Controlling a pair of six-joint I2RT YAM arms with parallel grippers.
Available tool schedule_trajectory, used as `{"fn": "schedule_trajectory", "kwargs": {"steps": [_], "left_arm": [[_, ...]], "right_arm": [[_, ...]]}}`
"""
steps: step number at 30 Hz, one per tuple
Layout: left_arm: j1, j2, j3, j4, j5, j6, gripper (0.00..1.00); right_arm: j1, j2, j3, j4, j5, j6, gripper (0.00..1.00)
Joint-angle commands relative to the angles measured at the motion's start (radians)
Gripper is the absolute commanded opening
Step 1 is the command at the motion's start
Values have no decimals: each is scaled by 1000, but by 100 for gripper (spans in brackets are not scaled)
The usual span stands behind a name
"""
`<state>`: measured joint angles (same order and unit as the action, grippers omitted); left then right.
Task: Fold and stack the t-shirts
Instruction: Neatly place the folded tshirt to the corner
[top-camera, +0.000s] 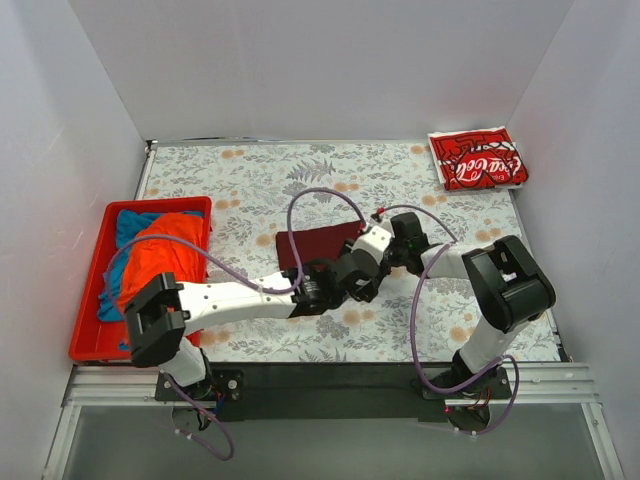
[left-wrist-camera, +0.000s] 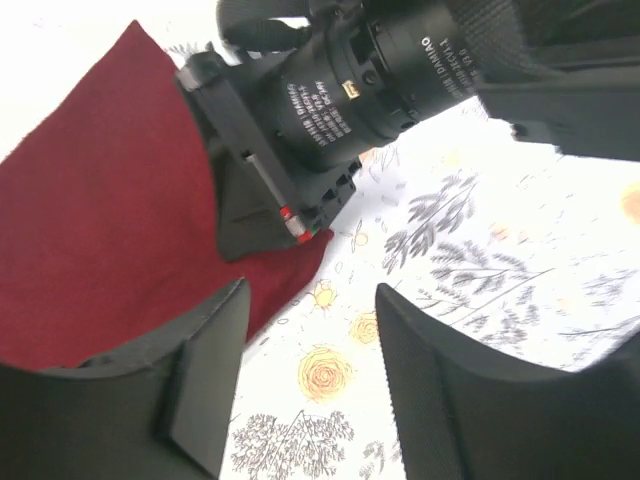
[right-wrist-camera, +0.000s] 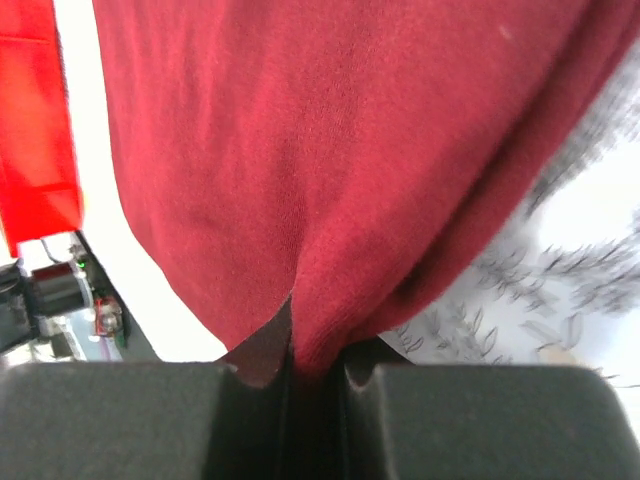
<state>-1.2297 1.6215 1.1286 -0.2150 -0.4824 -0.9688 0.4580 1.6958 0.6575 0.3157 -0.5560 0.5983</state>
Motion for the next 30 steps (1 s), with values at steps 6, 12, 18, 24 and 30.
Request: {"fn": "schedule_trajectory", "kwargs": {"steps": [6, 12, 18, 24, 30], "left_arm": [[309, -205, 42, -254, 135, -137, 60], [556, -348, -91, -242, 200, -157, 65], [621, -472, -279, -235, 171, -189, 65], [619, -580, -444, -192, 153, -220, 65], [621, -578, -469, -153, 110, -225, 65]], "right_arm": [[-114, 10, 275, -390, 25, -393, 1], [-209, 111, 575, -661, 117, -598, 1], [-309, 295, 899, -863, 205, -764, 1], [-372, 442, 1194, -923, 263, -828, 1], [-415, 539, 1383, -928, 315, -888, 1]]}}
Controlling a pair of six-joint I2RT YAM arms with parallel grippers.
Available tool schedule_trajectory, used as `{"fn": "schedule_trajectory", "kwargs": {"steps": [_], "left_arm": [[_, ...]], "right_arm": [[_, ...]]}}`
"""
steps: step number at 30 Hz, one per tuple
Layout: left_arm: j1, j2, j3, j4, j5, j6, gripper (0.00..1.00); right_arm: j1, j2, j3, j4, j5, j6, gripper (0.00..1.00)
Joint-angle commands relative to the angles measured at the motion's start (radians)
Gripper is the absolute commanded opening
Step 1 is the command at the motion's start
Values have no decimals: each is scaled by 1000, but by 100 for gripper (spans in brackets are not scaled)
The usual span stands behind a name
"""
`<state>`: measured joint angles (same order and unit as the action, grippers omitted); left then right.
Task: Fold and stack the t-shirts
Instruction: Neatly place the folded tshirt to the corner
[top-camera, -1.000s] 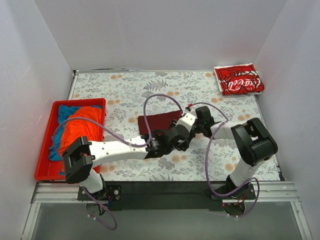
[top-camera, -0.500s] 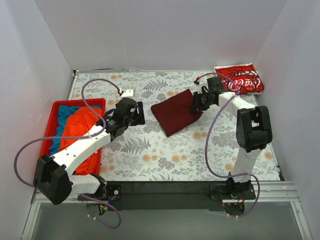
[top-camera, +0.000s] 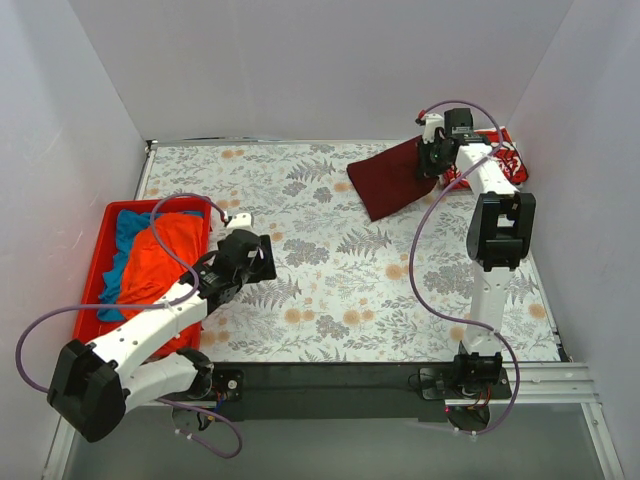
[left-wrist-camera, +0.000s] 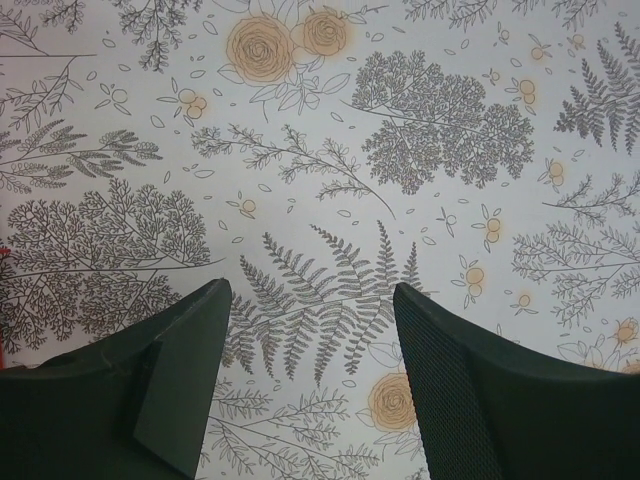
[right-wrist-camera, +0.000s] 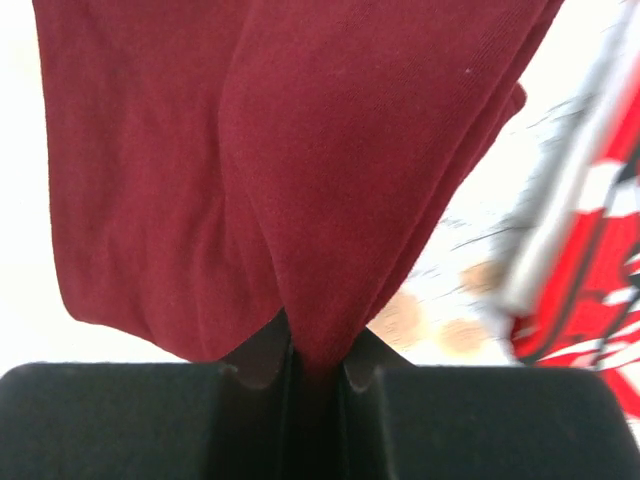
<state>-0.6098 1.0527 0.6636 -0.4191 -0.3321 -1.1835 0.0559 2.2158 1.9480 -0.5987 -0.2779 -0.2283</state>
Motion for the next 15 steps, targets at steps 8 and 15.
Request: {"fn": "schedule_trajectory", "kwargs": {"steps": [8, 15], "left_arm": [[-1, 50, -2, 62, -39, 1, 64], [-1, 69, -2, 65, -28, 5, 64]], "right_arm": [[-76, 51, 233, 8, 149, -135, 1], [-142, 12, 266, 71, 186, -76, 1]]}}
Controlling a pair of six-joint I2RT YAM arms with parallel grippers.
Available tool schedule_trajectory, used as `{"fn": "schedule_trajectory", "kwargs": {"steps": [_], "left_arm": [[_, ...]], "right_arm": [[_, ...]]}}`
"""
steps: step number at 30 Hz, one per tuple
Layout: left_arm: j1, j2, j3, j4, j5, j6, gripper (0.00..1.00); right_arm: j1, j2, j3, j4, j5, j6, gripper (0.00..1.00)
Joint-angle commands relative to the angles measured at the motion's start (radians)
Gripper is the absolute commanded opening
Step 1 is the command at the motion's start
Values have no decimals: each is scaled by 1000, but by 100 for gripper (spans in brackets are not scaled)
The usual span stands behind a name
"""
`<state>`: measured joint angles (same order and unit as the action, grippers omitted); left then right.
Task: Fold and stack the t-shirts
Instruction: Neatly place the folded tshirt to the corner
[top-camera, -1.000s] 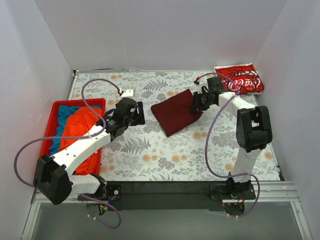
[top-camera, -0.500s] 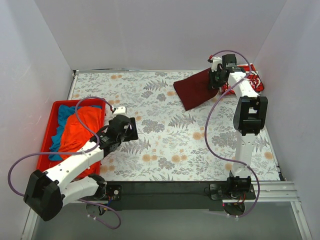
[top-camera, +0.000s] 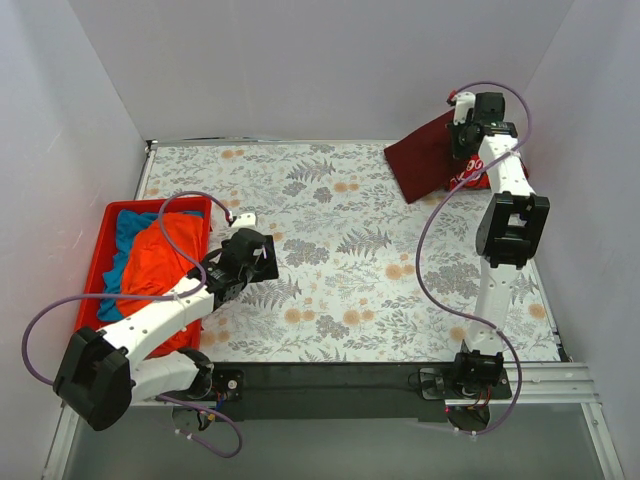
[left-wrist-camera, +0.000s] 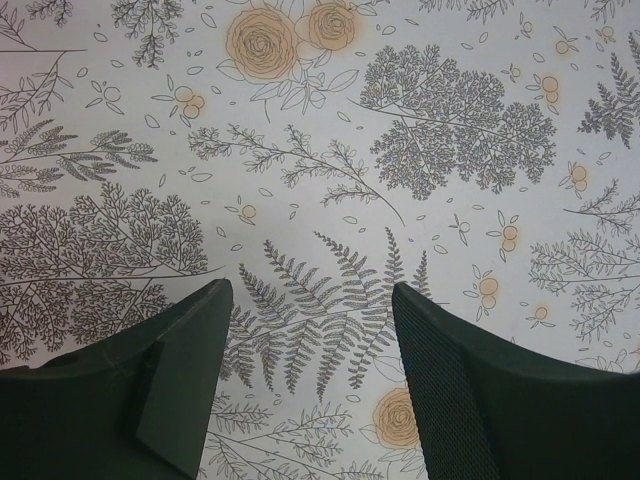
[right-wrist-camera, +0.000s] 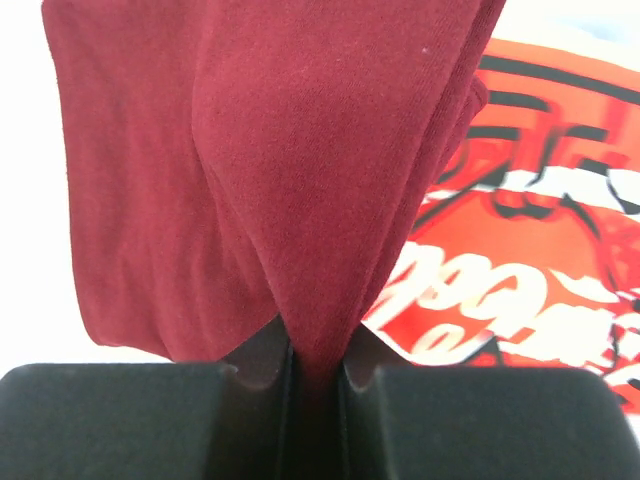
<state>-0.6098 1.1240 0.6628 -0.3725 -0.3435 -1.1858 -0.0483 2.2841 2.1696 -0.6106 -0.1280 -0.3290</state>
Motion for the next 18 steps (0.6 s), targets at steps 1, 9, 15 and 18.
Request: {"fn": "schedule_trajectory", "kwargs": {"steps": [1, 9, 15, 18], "left_arm": [[-1, 2, -2, 21, -12, 9, 63], [-1, -10, -2, 20, 4, 17, 63], [1, -12, 0, 20, 8, 23, 63], [-1, -13, 0, 21, 14, 25, 62]], "right_arm": [[-54, -61, 41, 93, 34, 42, 1], [-120, -84, 55, 159, 37, 54, 1], [-156, -72, 65, 196, 39, 41, 1], [-174, -74, 55, 207, 31, 35, 1]]}}
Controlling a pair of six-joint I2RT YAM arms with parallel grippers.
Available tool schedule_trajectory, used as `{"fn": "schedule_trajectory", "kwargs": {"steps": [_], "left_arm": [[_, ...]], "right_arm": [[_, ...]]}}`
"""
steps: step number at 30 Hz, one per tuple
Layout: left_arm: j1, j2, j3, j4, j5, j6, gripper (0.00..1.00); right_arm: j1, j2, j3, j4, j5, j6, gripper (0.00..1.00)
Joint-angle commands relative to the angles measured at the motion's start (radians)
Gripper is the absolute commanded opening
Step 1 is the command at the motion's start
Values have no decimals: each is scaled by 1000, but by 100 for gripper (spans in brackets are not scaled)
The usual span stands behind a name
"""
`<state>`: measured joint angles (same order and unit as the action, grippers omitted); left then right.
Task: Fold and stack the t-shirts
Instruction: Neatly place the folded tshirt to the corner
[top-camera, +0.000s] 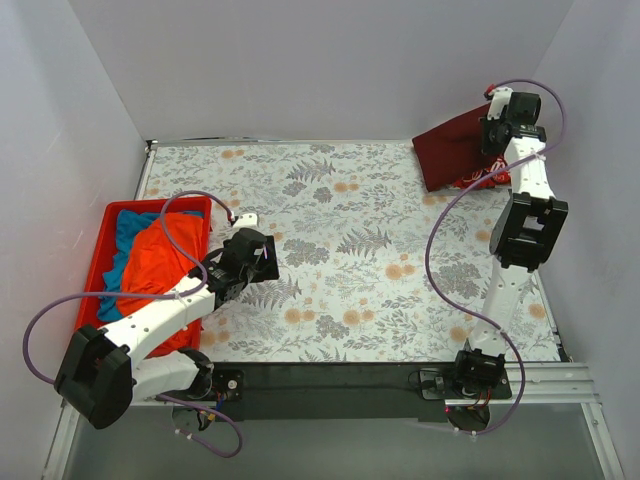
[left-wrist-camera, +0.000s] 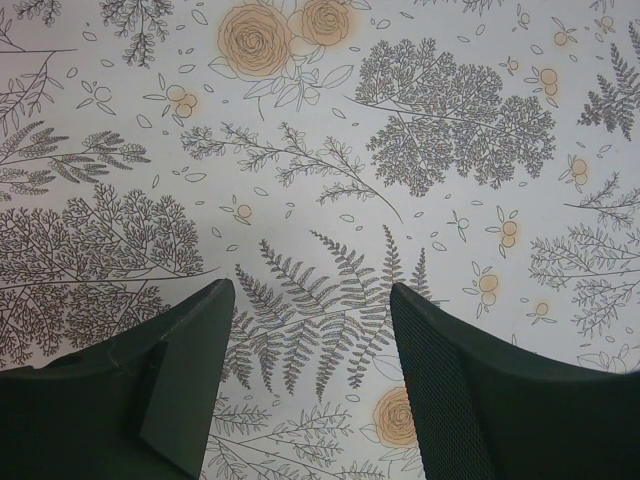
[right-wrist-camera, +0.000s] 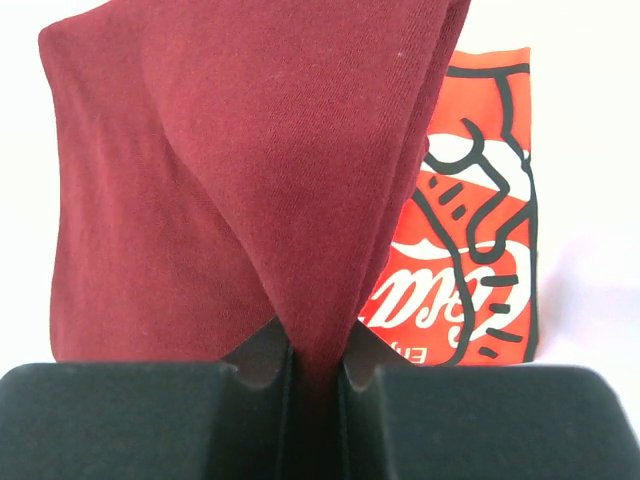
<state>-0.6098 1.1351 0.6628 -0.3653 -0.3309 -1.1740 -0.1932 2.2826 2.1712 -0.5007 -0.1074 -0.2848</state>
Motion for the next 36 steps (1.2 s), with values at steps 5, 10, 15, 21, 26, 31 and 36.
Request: {"fn": "schedule_trajectory", "kwargs": {"steps": [5, 10, 15, 21, 26, 31, 36], "left_arm": [[-1, -24, -2, 12, 4, 13, 62], [-1, -17, 0, 12, 9, 14, 62], [1, -8, 1, 12, 9, 16, 62], [1, 9, 3, 14, 13, 19, 62], [-1, 18, 8, 16, 15, 22, 62], [-1, 22, 9, 14, 21, 27, 61], [1, 3, 11, 14, 24, 25, 61]], "right_arm": [[-71, -87, -4, 103, -66, -34, 1], [-115, -104, -40, 132, -121, -30, 1], [-146, -71, -44, 156, -164, -24, 1], [-149, -34, -50, 169, -155, -44, 1], [-149, -8, -54, 189, -94, -30, 9], [-149, -37, -112, 251, 55, 25, 50], [-144, -120, -178, 290, 103, 62, 94]]}}
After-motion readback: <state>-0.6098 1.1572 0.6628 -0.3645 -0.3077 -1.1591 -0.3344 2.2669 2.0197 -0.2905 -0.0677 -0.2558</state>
